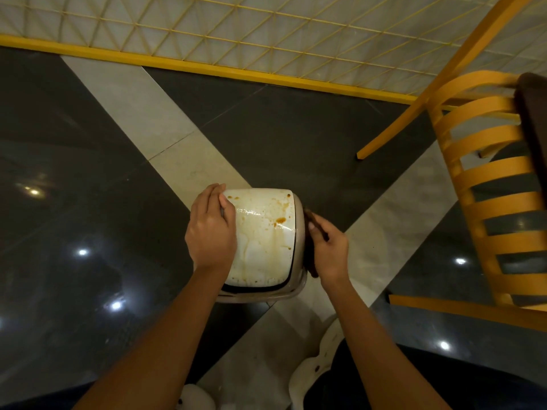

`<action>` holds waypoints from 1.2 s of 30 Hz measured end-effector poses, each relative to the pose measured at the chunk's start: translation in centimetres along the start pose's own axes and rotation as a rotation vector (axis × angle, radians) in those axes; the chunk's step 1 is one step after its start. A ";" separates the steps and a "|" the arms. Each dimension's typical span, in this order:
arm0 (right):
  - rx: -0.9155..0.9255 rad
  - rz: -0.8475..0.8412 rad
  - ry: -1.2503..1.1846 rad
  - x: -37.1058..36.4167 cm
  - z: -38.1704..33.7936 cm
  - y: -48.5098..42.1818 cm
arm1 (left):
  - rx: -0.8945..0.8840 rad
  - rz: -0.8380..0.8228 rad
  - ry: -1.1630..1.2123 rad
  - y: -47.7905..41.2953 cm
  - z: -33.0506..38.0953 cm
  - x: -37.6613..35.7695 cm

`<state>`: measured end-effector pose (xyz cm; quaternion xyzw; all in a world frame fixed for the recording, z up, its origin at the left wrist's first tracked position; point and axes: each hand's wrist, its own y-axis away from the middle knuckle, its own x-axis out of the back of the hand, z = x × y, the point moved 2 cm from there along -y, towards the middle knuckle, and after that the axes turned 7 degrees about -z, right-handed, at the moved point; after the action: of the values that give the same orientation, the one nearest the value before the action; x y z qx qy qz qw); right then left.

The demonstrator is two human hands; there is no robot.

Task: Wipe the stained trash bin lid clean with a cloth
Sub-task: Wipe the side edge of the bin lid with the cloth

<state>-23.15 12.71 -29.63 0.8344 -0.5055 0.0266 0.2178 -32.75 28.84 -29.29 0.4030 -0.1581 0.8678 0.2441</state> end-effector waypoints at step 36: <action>0.195 0.194 0.085 -1.3 1.6 5.9 | 0.002 -0.001 0.009 0.0 0.1 0.0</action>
<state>-29.14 10.83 -29.41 0.7970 -0.5692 0.1315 0.1534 -32.72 28.79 -29.27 0.3996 -0.1561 0.8696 0.2447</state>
